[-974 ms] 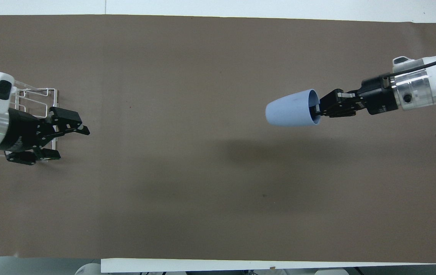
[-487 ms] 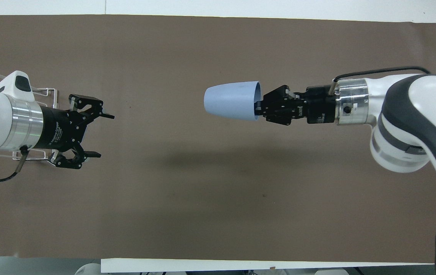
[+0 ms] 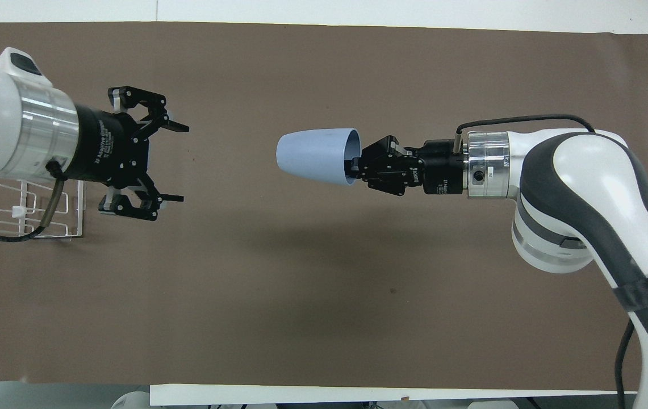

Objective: Hang cup on cup holder
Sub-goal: 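Lift the cup with the right gripper while the left gripper approaches it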

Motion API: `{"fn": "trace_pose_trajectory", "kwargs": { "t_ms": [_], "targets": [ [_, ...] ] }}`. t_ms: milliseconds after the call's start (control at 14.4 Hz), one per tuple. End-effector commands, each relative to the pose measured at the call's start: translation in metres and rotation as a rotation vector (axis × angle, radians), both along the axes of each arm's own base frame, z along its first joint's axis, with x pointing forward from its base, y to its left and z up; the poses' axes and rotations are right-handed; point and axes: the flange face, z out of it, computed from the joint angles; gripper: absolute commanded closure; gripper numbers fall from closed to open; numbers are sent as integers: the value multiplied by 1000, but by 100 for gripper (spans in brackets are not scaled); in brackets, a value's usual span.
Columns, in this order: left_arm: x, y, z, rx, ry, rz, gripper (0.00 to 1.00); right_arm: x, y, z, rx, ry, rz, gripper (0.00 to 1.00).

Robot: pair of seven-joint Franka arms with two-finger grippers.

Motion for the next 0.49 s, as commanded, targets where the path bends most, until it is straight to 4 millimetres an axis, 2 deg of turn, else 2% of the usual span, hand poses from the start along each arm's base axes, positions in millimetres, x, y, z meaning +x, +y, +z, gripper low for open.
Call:
{"fn": "trace_pose_trajectory", "kwargs": {
  "t_ms": [0, 278, 417],
  "targets": [
    [-3, -34, 11, 24, 24, 45, 1, -10, 9, 2, -8, 23, -23, 100],
    [-20, -75, 7, -25, -7, 70, 1, -14, 22, 0, -40, 23, -12, 100],
    [-20, -88, 0, -33, -9, 73, 1, -16, 29, -4, -53, 30, -6, 100]
  ]
}}
